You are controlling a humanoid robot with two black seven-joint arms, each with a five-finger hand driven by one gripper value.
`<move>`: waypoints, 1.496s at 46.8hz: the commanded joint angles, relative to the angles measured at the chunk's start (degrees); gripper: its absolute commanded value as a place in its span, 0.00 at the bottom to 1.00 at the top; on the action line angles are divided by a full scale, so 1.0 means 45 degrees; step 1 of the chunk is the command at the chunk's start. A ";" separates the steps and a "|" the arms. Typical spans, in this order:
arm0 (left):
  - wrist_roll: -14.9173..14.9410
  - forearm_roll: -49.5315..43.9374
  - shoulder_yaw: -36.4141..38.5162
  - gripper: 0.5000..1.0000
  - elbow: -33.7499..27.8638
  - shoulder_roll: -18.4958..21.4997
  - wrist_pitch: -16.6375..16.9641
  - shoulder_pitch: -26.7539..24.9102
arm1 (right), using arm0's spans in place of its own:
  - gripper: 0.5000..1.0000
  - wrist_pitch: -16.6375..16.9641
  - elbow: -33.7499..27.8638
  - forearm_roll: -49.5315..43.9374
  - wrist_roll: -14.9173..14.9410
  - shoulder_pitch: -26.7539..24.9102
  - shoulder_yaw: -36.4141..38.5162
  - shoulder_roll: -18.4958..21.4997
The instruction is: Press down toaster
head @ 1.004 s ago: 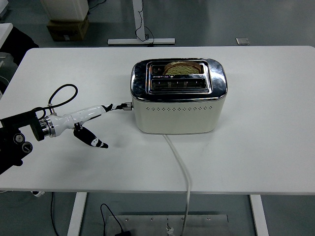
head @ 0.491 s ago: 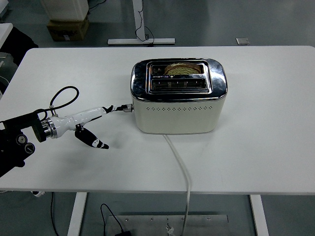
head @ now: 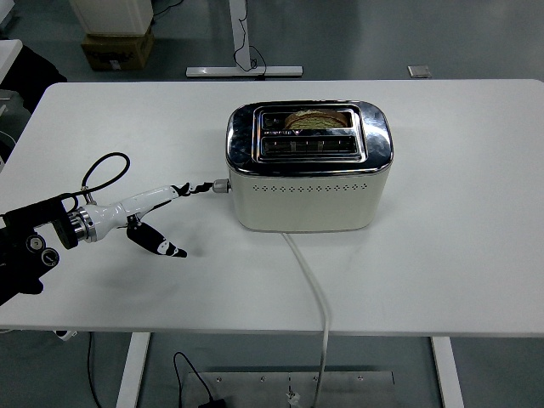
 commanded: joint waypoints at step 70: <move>0.0012 -1.1099 -0.0110 1.00 0.1201 -0.0200 -0.0011 0.0025 | 1.00 -0.0001 0.0005 0.0001 0.0000 -0.0018 0.0000 0.0000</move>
